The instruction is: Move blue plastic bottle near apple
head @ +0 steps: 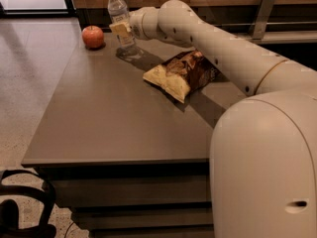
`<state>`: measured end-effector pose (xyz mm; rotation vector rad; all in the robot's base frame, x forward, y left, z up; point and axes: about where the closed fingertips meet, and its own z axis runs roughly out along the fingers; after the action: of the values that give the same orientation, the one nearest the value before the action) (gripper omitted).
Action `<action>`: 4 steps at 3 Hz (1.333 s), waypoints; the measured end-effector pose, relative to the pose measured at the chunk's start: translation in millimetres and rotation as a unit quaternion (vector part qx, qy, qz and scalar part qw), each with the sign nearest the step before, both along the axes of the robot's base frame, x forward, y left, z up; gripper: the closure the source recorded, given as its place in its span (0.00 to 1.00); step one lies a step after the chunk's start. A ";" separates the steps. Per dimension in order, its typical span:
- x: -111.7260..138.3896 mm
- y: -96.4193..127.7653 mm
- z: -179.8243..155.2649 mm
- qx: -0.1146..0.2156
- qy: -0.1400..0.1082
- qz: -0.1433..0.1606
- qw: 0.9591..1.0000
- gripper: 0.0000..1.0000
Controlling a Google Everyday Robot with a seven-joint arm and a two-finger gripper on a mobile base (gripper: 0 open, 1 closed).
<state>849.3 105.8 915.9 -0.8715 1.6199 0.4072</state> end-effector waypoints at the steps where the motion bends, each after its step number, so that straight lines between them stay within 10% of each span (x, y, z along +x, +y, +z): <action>1: 2.1 9.4 -0.5 0.010 0.011 0.014 1.000 1.00; 4: 12.2 19.5 -16.5 0.014 0.073 0.031 0.997 1.00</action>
Offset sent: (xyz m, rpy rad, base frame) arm 0.0106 0.0117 -0.0111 0.0634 0.1440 0.0637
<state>861.5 125.3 899.4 -0.8894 1.7194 0.5473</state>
